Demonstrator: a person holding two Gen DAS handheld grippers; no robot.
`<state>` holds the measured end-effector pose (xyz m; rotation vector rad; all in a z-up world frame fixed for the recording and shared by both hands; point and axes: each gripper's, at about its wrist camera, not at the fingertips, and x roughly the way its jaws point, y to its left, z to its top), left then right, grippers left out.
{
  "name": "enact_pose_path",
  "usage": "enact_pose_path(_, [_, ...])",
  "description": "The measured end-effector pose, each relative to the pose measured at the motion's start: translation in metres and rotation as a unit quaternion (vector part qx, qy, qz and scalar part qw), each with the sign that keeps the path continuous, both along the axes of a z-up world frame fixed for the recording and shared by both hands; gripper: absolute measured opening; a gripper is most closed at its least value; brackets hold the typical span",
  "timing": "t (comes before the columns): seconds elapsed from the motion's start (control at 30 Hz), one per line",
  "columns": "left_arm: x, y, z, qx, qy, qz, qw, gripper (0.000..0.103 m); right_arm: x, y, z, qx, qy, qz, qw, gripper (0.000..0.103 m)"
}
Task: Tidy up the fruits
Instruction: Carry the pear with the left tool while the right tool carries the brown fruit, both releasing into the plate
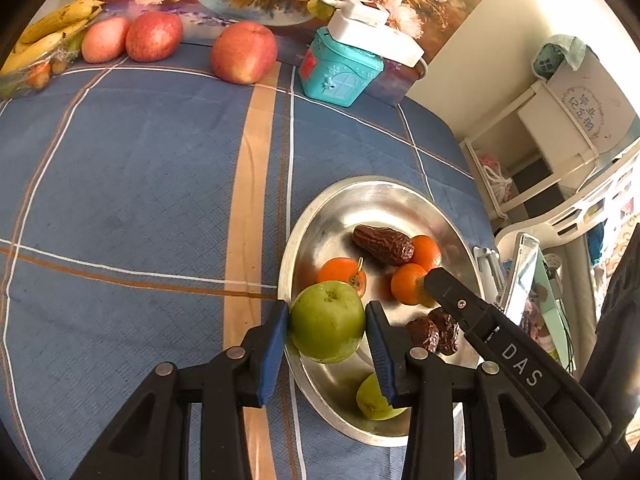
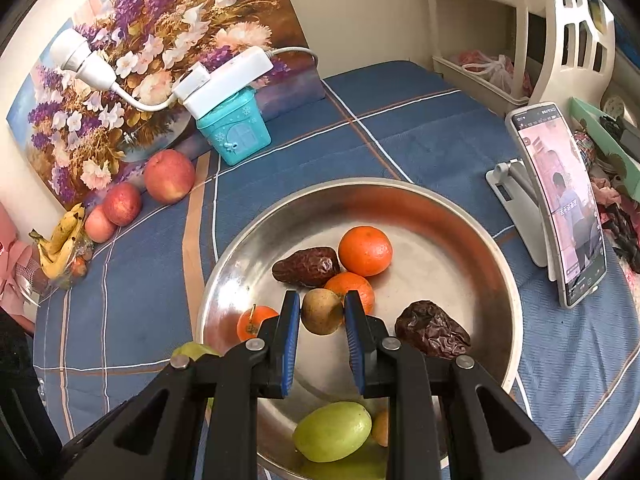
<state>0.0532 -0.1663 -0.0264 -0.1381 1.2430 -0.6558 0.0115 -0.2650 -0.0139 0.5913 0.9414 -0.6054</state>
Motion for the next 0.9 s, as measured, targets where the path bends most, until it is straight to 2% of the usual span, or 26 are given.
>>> enact_pose_path(0.6, [0.0,0.001,0.006,-0.003,-0.004,0.003,1.0,0.043,0.003,0.001,-0.002,0.004,0.004,0.009,1.0,0.027])
enact_pose_path(0.73, [0.0,0.003,0.014,-0.001,-0.018,0.004,0.9998,0.049,0.002,0.0,-0.003,0.007,0.003,0.008,1.0,0.027])
enact_pose_path(0.9, [0.003,0.007,0.015,-0.001,-0.012,0.014,0.9998,0.049,0.001,-0.001,-0.002,0.007,0.001,0.005,1.0,0.027])
